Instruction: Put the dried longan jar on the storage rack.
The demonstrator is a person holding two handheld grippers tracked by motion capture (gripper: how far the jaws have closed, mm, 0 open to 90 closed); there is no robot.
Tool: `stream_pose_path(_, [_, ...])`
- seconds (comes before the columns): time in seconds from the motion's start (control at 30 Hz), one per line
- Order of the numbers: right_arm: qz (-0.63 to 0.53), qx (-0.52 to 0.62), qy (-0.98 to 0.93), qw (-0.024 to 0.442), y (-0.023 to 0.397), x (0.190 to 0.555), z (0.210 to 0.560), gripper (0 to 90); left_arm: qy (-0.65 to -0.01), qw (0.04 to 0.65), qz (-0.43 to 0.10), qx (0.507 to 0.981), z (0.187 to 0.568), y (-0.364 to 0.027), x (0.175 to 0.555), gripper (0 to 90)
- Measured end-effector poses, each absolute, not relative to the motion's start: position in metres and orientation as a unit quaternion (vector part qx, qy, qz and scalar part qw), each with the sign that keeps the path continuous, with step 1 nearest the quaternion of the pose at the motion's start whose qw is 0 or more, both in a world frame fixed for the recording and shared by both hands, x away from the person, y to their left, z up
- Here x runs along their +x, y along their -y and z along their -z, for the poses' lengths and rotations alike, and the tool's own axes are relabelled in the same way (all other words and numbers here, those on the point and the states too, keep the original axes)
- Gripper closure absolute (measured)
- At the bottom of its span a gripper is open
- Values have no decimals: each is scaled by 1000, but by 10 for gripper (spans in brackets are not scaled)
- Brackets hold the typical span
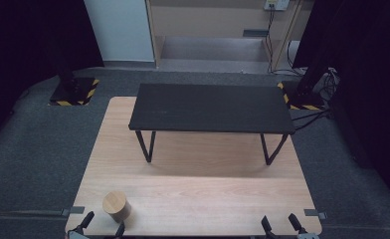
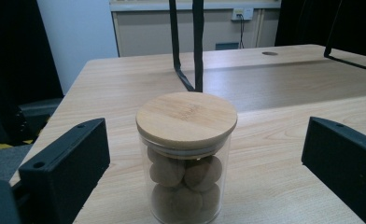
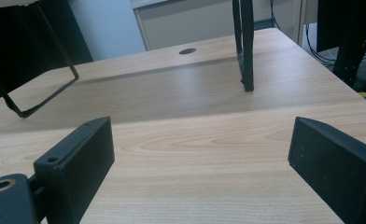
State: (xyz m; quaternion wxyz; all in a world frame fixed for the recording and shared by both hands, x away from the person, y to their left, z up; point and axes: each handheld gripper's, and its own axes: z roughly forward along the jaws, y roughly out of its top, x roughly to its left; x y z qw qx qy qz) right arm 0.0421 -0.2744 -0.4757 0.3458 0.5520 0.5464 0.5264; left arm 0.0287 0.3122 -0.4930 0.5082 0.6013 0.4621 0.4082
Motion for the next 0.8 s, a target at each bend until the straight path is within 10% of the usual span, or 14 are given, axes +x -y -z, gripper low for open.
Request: stream_pose_path(0.8, [-526,553,-547,345,274,37,475,70,-468,497,-411,604,503,-310,33,5])
